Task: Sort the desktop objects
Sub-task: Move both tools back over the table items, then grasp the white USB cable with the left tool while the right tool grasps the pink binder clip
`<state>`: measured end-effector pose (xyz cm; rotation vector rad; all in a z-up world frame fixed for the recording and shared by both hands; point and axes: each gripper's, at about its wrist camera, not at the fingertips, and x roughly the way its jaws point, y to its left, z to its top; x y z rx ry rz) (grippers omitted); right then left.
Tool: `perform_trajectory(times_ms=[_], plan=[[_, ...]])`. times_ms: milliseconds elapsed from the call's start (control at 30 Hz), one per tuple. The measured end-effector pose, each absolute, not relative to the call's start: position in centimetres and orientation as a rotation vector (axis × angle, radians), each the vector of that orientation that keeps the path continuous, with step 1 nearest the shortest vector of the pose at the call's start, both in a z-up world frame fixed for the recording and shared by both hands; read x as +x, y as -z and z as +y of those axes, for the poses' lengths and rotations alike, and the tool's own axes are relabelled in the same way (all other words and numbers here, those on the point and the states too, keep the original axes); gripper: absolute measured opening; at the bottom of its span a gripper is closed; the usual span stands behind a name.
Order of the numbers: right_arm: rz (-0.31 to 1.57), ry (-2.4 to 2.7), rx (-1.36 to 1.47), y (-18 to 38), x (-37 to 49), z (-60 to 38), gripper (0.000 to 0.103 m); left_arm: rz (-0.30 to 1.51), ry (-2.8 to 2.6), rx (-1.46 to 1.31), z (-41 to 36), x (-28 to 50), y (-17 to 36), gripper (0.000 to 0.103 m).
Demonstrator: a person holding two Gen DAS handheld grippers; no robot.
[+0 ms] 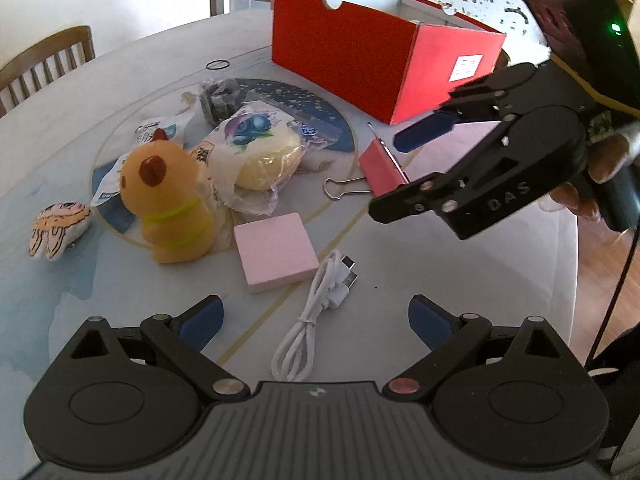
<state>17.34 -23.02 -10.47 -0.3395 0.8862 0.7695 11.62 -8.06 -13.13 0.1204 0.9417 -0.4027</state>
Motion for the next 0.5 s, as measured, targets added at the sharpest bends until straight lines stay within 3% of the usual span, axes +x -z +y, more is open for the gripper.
perform_trajectory(times_ms=[200, 367, 500], plan=[[0.892, -0.782, -0.36, 10.83, 17.71, -22.98, 0.069, 0.919, 0.394, 0.17, -8.42, 11.23, 13.06, 0.085], [0.887, -0.788, -0.368, 10.86, 17.76, -23.09, 0.064, 0.917, 0.385, 0.187, -8.53, 11.07, 12.65, 0.054], [0.885, -0.791, -0.369, 10.81, 17.76, -23.11, 0.06, 0.922, 0.392, 0.168, -8.34, 11.14, 12.49, 0.041]])
